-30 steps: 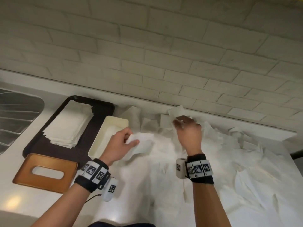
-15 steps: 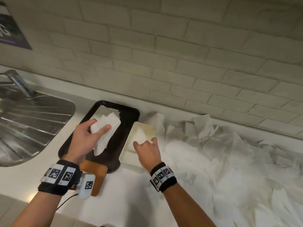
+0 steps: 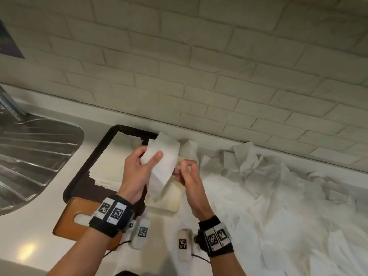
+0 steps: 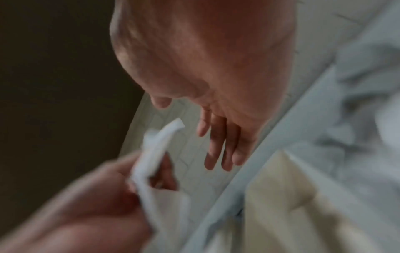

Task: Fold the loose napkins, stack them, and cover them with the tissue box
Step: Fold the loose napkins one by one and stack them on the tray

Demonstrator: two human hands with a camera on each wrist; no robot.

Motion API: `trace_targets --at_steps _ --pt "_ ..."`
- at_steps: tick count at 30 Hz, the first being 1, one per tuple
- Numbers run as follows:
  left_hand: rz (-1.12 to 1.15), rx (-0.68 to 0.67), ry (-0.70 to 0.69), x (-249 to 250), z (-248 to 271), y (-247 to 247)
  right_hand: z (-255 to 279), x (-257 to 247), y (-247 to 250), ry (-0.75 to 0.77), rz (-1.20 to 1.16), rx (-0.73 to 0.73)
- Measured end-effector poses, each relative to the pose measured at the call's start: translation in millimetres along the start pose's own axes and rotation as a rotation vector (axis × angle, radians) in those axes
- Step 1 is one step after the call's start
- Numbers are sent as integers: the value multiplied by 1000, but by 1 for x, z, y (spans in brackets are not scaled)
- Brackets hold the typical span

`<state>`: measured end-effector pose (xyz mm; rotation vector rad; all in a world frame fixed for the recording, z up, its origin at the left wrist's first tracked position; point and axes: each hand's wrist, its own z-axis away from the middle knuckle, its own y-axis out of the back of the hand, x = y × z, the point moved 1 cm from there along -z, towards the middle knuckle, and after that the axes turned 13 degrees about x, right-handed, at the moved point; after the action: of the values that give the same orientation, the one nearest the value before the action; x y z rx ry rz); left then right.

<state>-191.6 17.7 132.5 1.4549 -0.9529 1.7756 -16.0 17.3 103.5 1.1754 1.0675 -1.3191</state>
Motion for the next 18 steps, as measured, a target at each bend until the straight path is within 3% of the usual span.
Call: trace_targets --at_steps 2,6,11,18 --pt "4 -42 30 3 4 -13 5 -3 -4 -23 -49 66" --pt "-73 -117 72 3 -6 -21 2 -3 0 89 -14 216" --pt "-175 -64 29 3 -17 -18 5 4 3 75 19 232" --pt "-240 -66 -55 -3 -41 -24 12 17 -3 244 166 277"
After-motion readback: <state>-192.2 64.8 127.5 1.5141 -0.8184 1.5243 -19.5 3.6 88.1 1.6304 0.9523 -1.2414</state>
